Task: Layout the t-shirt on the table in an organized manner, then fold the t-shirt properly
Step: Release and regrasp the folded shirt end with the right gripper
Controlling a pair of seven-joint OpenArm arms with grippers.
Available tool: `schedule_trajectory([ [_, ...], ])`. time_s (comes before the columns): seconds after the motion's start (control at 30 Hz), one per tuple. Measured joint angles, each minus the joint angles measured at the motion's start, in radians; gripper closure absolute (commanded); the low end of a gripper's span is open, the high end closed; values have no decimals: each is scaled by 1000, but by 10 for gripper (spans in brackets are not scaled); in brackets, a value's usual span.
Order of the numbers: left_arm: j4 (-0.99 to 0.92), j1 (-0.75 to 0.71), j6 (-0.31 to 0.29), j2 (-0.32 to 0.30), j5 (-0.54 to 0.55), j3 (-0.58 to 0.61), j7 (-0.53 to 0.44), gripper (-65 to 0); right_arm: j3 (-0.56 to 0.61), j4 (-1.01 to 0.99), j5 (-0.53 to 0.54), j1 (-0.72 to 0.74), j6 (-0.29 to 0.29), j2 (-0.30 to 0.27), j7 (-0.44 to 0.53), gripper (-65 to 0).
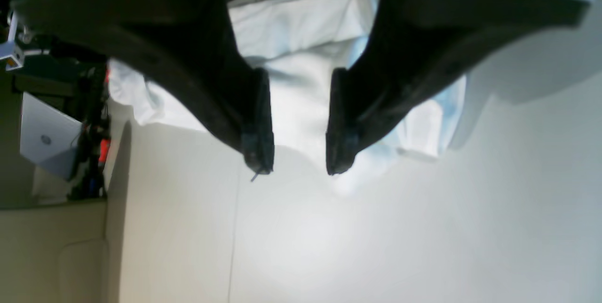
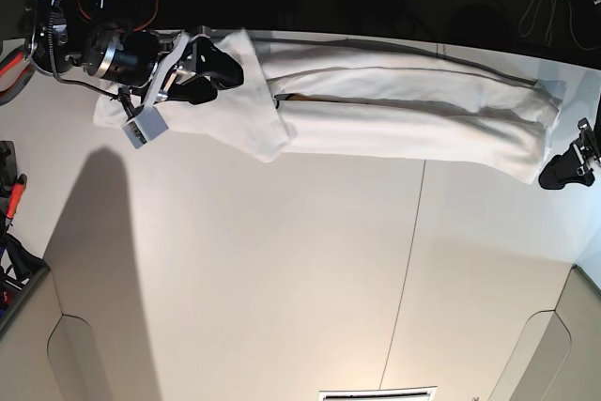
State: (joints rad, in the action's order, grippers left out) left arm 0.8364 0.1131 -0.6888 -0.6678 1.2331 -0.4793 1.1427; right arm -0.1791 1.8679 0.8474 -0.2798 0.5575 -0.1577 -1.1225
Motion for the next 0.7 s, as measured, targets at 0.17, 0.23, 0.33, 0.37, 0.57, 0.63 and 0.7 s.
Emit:
schedule_trajectory([
  [0.17, 0, 0, 0, 1, 14, -31, -21, -230, 0, 82, 39, 0, 15, 0, -2, -316],
  [0.23, 0, -2, 0, 0, 15, -69, -29, -230, 0, 143, 43, 3, 19, 0, 3, -316],
  [0.33, 0, -21, 0, 0, 17, -132, -38, -290, 0, 182, 10, 6, 20, 0, 34, -316],
  [0.37, 0, -33, 0, 0, 17, -146, -38, -340, 0, 179, -19, 5, 20, 5, 43, -316],
  [0.57, 0, -146, 0, 8, -5, -142, -81, -468, 64, 72, -123, 5, 19, 20, 128, -316],
  [0.63, 0, -175, 0, 12, -9, -136, -87, -468, 99, 21, -187, 6, 19, 20, 153, -316],
  [0.7, 0, -188, 0, 21, -23, -135, -91, -468, 133, -44, -234, 14, 19, 20, 168, -316],
])
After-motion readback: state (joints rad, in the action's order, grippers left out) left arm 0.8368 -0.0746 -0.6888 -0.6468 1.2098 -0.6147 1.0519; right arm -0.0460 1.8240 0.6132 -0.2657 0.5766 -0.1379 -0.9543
